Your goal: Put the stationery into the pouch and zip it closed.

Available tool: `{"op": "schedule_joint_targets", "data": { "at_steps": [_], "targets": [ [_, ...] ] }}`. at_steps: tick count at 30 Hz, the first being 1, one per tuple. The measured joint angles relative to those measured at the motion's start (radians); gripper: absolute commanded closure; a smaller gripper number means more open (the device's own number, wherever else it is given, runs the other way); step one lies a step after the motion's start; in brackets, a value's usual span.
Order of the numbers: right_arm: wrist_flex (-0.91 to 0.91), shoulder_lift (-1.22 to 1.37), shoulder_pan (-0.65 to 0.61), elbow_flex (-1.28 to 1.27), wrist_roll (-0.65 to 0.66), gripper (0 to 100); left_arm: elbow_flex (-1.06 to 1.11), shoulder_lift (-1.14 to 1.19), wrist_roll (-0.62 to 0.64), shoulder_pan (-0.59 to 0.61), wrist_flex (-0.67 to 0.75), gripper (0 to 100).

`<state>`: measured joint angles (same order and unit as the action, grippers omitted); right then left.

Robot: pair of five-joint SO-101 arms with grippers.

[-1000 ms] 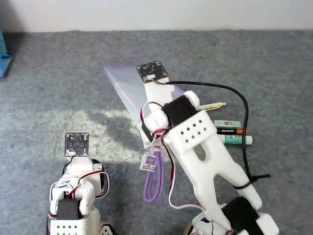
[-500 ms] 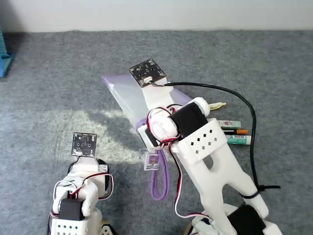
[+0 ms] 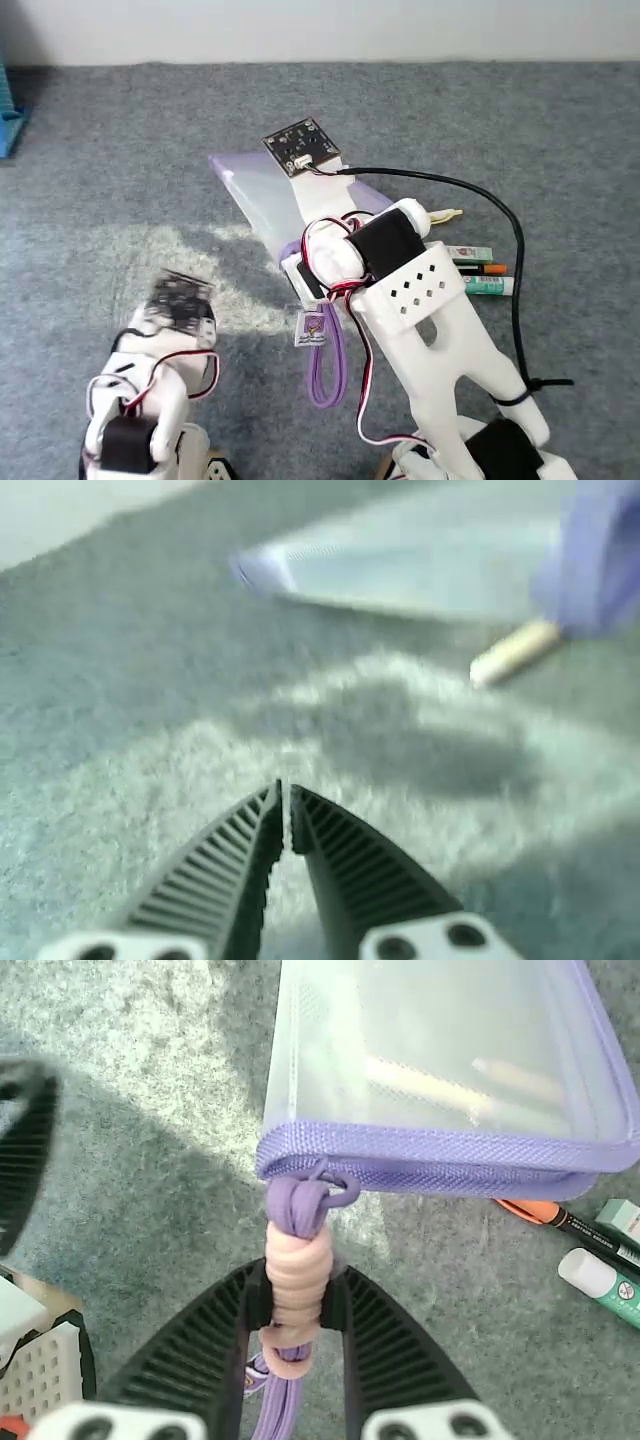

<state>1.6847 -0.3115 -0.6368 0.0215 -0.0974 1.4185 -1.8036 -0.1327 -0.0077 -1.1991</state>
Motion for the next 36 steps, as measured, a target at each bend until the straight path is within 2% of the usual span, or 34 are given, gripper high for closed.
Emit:
{"op": "schedule_joint_targets", "data": {
  "at_steps": [2,4,7,9,14,20,36],
  "targets": [
    [-0.014,0.000,0.000,0.000,0.000,99.1,-0.071,0.000,0.121,-0.009,0.002,96],
    [-0.032,0.000,0.000,0.000,0.000,99.1,-0.120,-0.002,0.212,-0.005,0.002,88],
    [-0.044,0.000,0.000,0.000,0.000,99.1,-0.149,-0.002,0.279,-0.011,-0.002,72],
    [-0.044,0.000,0.000,0.000,0.000,99.1,-0.149,-0.002,0.308,-0.035,-0.008,68],
    [-0.044,-0.011,0.000,0.000,0.000,99.1,-0.149,-0.002,0.350,-0.133,-0.011,74],
    [-0.044,-0.048,0.000,0.000,0.000,99.1,-0.143,-0.002,0.358,-0.232,0.063,77],
    [-0.044,-0.054,0.000,-0.002,0.000,99.1,0.012,-0.002,0.358,-0.269,0.261,77]
  ]
}}
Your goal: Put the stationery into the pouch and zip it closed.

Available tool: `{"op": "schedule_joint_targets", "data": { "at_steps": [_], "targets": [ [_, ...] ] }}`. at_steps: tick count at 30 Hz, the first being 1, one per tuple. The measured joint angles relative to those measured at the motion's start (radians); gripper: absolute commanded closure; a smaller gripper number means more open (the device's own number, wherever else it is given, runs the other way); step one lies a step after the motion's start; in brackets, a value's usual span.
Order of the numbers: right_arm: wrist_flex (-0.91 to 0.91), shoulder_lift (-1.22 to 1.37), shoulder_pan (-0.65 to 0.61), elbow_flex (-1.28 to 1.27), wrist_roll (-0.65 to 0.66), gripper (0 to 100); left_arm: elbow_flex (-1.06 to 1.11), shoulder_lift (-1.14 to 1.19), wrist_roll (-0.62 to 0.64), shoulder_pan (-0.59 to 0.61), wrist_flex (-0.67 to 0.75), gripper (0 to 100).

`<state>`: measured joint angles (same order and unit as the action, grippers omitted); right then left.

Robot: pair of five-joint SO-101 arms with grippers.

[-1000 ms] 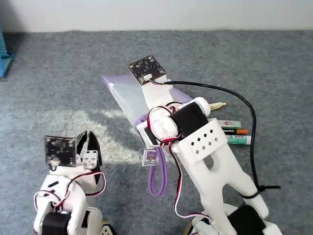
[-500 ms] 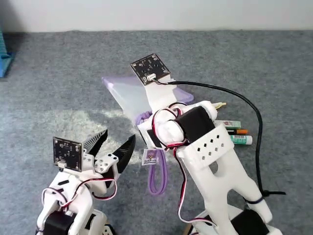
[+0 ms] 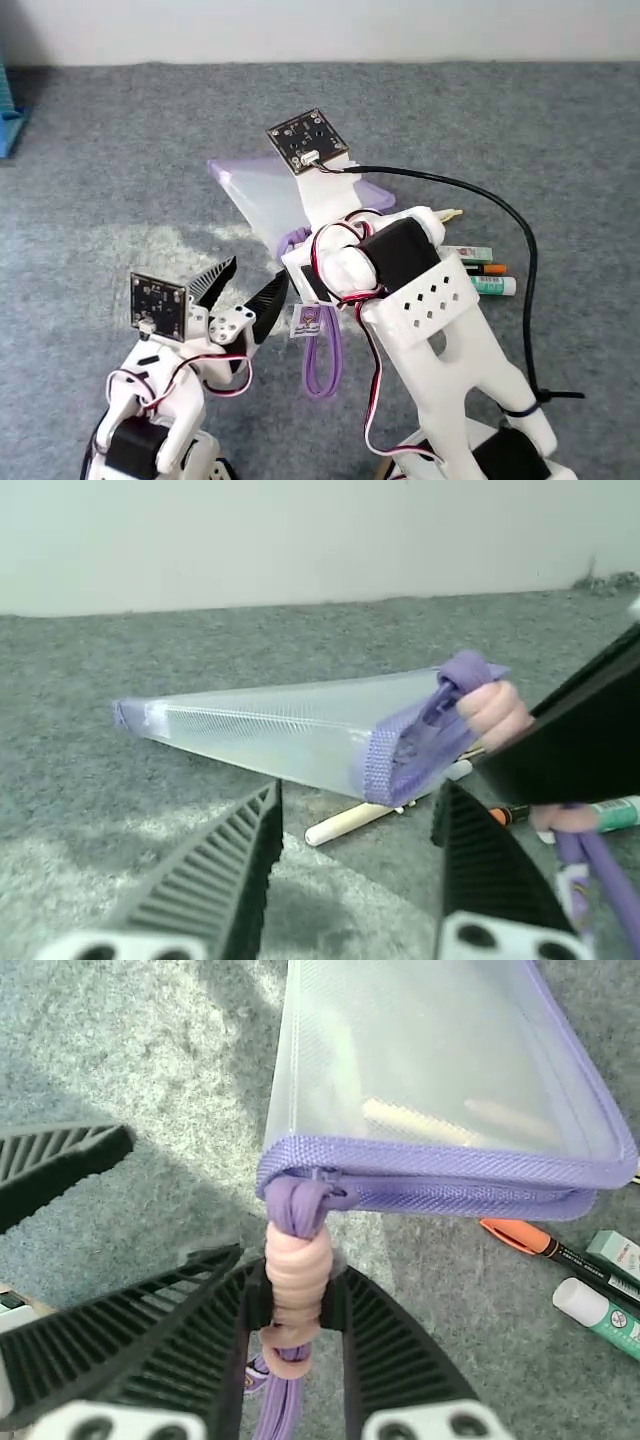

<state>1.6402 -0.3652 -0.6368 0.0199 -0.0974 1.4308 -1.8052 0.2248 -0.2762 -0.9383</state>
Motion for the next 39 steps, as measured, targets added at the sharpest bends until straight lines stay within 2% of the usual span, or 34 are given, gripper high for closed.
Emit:
{"op": "schedule_joint_targets", "data": {
  "at_steps": [8,14,24,32,39],
  "targets": [
    [0.000,0.000,0.000,0.000,0.000,99.1,0.009,0.000,0.000,0.000,0.040,77],
    [0.000,0.000,0.000,0.000,0.000,99.1,-0.083,0.017,0.000,0.000,-0.063,77],
    [0.000,0.000,0.000,0.000,0.000,99.1,-0.316,0.453,0.100,0.000,-0.106,77],
    [0.000,0.000,0.000,0.000,0.000,99.1,-0.333,0.678,0.118,0.000,0.028,77],
    [0.000,0.000,0.000,0.000,0.000,99.1,-0.333,0.779,0.126,-0.002,0.103,77]
  ]
}}
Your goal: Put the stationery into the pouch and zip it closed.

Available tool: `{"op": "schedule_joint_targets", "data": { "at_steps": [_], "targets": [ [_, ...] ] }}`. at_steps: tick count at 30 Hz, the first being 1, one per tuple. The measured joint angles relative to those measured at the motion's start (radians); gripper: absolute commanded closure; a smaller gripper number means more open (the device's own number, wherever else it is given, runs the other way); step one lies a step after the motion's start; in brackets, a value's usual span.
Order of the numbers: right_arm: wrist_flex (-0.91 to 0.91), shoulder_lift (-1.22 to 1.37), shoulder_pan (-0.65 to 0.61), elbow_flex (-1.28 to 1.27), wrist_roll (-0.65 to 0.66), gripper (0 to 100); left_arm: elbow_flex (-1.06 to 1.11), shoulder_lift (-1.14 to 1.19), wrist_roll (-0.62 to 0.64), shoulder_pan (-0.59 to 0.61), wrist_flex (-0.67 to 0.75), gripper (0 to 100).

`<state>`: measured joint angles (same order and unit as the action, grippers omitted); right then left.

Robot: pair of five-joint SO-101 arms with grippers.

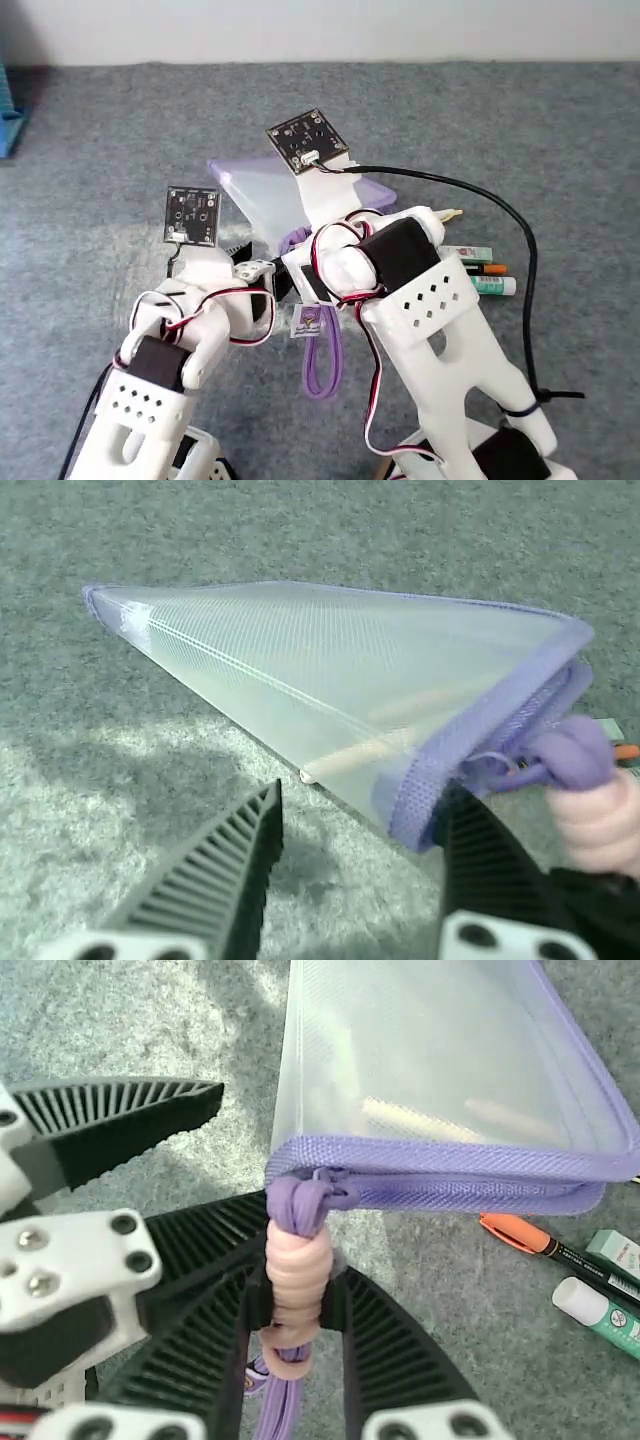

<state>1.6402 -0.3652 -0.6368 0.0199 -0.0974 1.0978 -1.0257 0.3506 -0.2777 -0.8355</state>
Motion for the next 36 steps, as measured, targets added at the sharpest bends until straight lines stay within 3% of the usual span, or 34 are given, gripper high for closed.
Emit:
{"op": "schedule_joint_targets", "data": {
  "at_steps": [7,17,23,29,36],
  "targets": [
    [0.058,0.000,0.000,0.000,0.000,99.1,0.000,0.017,0.000,-0.003,0.011,98],
    [0.080,0.000,0.003,0.000,0.002,99.1,0.000,0.018,-0.005,0.002,0.011,99],
    [0.075,-0.029,0.132,0.002,0.032,99.1,-0.035,0.018,-0.002,0.100,0.003,99],
    [0.083,-0.084,0.338,0.002,0.130,99.1,-0.149,0.020,-0.002,0.164,-0.157,99],
    [0.084,-0.110,0.459,0.002,0.181,99.1,-0.232,0.018,0.000,0.166,-0.325,99]
  ]
}}
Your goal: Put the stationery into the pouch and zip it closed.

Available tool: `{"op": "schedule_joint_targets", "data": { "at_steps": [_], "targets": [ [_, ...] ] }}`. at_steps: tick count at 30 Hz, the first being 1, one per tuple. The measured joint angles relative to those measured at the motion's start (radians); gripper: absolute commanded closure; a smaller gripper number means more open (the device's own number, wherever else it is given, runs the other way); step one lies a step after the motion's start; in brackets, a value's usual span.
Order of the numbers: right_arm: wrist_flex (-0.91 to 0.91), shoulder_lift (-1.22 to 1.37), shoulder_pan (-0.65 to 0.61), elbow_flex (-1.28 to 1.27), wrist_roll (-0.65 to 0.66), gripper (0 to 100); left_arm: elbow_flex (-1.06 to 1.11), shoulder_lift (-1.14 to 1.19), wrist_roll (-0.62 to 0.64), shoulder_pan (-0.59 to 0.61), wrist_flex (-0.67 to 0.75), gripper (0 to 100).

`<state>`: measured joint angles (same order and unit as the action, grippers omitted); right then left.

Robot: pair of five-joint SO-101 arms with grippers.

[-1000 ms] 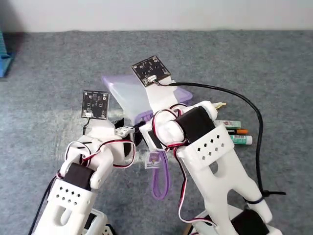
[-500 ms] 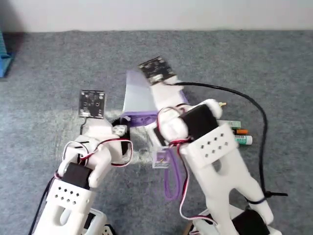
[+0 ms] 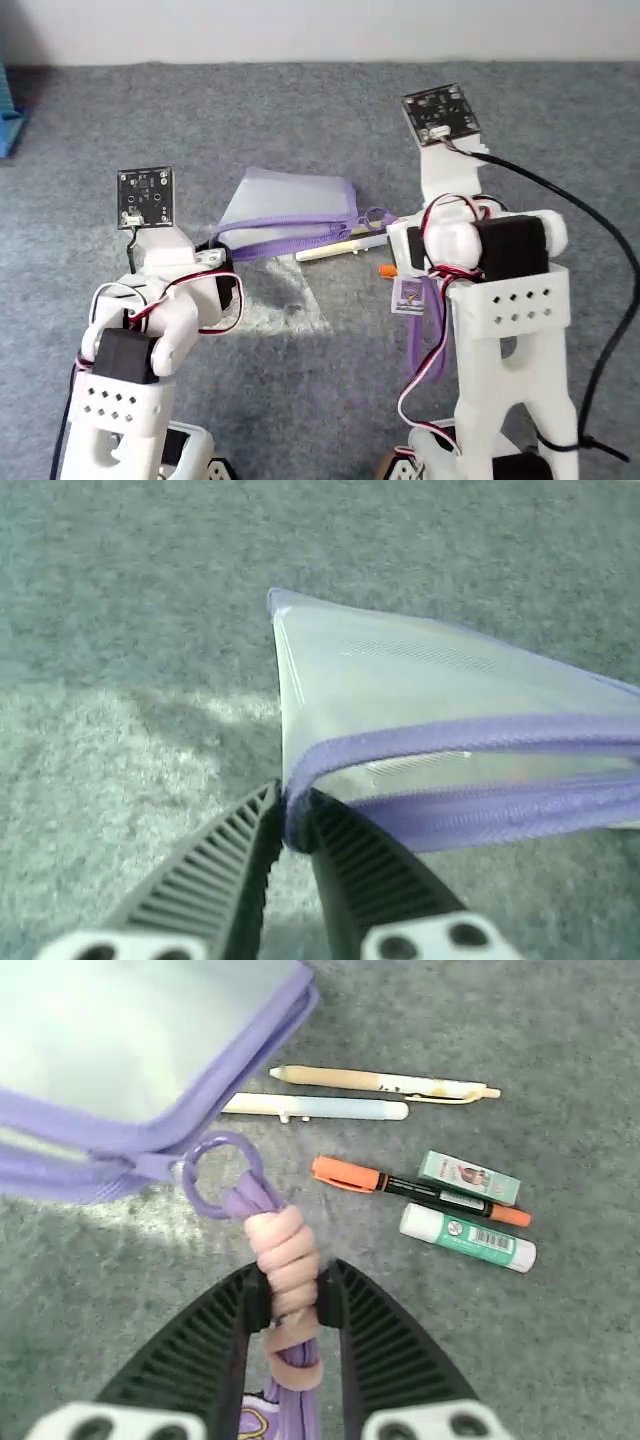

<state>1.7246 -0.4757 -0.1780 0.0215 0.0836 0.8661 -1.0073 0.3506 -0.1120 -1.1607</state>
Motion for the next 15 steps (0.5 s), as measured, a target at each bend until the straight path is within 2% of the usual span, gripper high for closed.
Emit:
{"op": "schedule_joint_targets", "data": {
  "at_steps": [5,11,15],
  "targets": [
    [0.000,-0.006,0.008,0.000,0.003,99.1,-0.005,0.003,0.002,-0.034,0.002,93],
    [0.000,-0.006,-0.021,0.000,0.002,99.1,0.077,0.003,0.002,-0.032,0.172,75],
    [0.000,-0.006,-0.034,0.000,0.002,99.1,0.157,0.006,0.002,-0.032,0.301,74]
  ]
}}
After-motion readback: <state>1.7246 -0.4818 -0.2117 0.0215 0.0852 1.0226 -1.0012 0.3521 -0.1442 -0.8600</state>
